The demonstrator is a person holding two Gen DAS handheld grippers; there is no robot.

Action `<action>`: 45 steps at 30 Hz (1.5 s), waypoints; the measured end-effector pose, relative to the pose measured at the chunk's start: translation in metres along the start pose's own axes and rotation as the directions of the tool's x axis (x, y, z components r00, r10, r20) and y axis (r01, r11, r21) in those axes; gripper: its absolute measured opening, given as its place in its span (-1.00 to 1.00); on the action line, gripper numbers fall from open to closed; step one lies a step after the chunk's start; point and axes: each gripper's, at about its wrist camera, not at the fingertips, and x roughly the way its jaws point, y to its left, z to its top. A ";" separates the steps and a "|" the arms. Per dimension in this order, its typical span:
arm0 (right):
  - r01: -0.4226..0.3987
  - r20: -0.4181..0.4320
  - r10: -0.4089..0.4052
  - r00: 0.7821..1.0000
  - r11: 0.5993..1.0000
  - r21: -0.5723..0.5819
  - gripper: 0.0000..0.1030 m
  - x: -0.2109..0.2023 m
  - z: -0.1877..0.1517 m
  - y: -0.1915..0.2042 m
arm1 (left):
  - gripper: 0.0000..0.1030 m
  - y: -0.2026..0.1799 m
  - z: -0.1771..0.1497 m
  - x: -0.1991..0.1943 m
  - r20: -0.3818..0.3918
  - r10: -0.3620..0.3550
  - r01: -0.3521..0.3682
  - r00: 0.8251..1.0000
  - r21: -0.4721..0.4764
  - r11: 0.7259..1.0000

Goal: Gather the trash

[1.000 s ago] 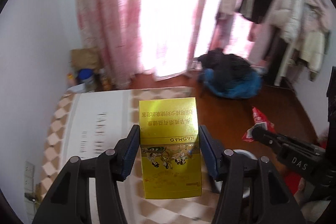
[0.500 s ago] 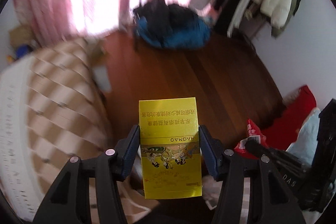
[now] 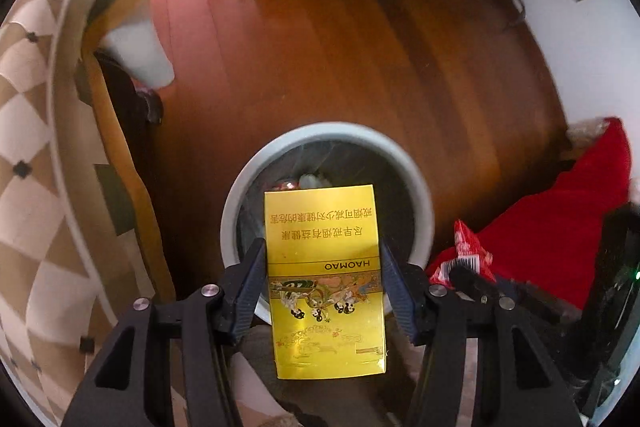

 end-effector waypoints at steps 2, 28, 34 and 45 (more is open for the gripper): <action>0.007 -0.030 -0.008 1.000 1.000 -0.013 -0.59 0.021 0.005 -0.002 | 0.41 0.002 -0.001 0.009 -0.023 0.012 -0.012 1.000 -0.006 1.000; 0.210 -0.024 -0.211 0.977 0.977 -0.034 1.00 -0.065 -0.032 0.042 | 0.84 0.000 -0.083 -0.142 0.200 0.183 -0.191 0.963 0.018 0.982; 0.161 0.052 -0.158 0.986 0.985 -0.060 1.00 -0.143 -0.064 0.072 | 0.84 -0.010 -0.130 -0.210 0.286 0.147 -0.163 0.947 0.036 0.986; 0.040 0.194 -0.014 0.981 0.990 -0.132 1.00 -0.278 -0.132 0.127 | 0.84 -0.013 -0.196 -0.319 0.422 0.017 -0.050 0.907 0.068 0.996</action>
